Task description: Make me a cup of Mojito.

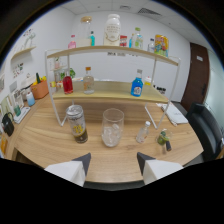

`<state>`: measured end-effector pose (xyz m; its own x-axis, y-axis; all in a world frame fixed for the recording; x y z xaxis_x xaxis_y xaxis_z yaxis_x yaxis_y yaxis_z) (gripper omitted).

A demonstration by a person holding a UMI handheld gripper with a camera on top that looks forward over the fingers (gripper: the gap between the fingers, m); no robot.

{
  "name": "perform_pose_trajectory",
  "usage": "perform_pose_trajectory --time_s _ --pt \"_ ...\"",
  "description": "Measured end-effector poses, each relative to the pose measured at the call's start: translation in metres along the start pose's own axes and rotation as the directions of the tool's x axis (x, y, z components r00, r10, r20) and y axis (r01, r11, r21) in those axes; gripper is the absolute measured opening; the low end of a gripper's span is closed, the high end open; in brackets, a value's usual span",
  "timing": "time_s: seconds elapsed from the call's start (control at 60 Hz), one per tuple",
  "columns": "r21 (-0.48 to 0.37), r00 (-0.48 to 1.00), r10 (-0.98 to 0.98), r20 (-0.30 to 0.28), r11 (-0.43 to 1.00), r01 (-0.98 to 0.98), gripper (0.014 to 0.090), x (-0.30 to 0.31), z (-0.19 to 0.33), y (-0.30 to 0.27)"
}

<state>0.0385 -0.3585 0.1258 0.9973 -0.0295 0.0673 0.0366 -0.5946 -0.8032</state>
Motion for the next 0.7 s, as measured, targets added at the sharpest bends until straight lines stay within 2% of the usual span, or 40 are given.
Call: perform_pose_trajectory --time_s 0.35,0.7 --pt "-0.017 0.998 0.024 0.055 1.000 -0.023 0.0859 0.0003 -0.0006 0.0077" --pt "-0.008 0.999 0.024 0.046 1.000 -0.024 0.0861 0.0023 0.0035 0.0023"
